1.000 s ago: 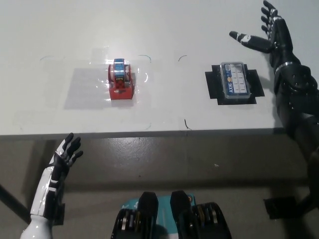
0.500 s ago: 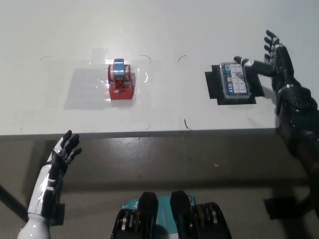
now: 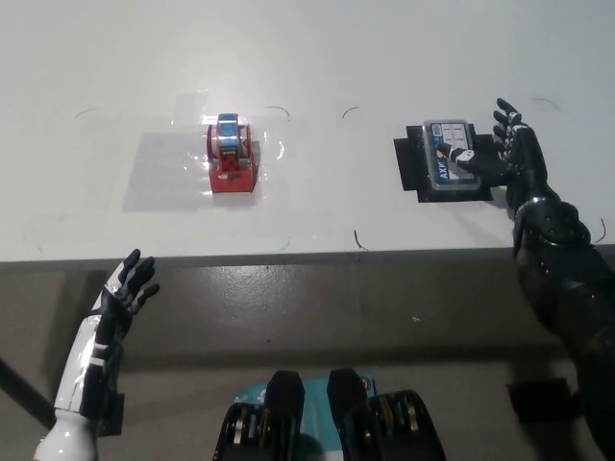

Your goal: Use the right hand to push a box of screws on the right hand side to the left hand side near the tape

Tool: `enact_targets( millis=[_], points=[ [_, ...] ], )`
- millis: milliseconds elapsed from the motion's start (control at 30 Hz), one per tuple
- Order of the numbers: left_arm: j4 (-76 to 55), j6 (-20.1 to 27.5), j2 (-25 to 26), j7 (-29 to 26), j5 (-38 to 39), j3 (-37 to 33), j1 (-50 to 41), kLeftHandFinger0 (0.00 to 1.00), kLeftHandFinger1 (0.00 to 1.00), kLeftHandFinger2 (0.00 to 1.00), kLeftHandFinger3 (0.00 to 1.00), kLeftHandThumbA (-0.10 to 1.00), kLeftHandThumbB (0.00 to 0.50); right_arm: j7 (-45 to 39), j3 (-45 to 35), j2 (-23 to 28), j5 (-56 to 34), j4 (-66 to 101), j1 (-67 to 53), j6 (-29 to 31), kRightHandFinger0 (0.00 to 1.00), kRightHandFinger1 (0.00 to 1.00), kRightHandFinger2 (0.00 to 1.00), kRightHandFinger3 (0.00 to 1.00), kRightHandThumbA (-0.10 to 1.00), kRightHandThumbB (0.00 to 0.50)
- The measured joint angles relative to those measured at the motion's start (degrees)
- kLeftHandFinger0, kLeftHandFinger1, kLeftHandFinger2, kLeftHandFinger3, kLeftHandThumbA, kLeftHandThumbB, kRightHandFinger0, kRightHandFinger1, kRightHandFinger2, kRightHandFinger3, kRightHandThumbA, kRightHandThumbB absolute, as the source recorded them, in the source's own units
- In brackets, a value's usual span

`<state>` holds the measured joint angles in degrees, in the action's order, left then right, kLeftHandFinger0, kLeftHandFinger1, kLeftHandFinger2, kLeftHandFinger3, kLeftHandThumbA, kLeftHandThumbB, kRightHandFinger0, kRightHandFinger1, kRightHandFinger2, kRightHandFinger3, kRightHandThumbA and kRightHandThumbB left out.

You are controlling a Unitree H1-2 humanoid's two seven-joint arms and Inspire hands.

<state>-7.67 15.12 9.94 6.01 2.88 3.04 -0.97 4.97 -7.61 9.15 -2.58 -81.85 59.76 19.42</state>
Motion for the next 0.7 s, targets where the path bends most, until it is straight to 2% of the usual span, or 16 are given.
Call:
enact_targets(
  millis=[100,167,500,700],
  points=[
    [0.0,0.0,0.0,0.0,0.0,0.0,0.0,1.0,1.0,1.0,1.0,1.0,0.003,0.0,0.0,-0.7,0.0,0.0,0.0,0.1,1.0,1.0,1.0,1.0,1.0,0.203],
    [0.0,-0.1,0.0,0.0,0.0,0.0,0.2,1.0,1.0,1.0,1.0,1.0,0.003,0.0,-0.5,-1.4,-0.4,0.0,0.0,0.3,1.0,1.0,1.0,1.0,1.0,0.204],
    [0.0,-0.3,0.0,0.0,0.0,0.2,0.8,1.0,1.0,1.0,1.0,1.0,0.018,0.0,-0.7,-4.0,-1.2,0.1,0.1,0.6,1.0,1.0,1.0,1.0,1.0,0.161],
    [0.0,-0.3,0.0,0.0,0.0,0.4,1.6,1.0,1.0,1.0,1.0,1.0,0.01,0.0,-1.1,-5.3,-2.0,0.2,0.3,0.7,1.0,1.0,1.0,1.0,1.0,0.169]
  ],
)
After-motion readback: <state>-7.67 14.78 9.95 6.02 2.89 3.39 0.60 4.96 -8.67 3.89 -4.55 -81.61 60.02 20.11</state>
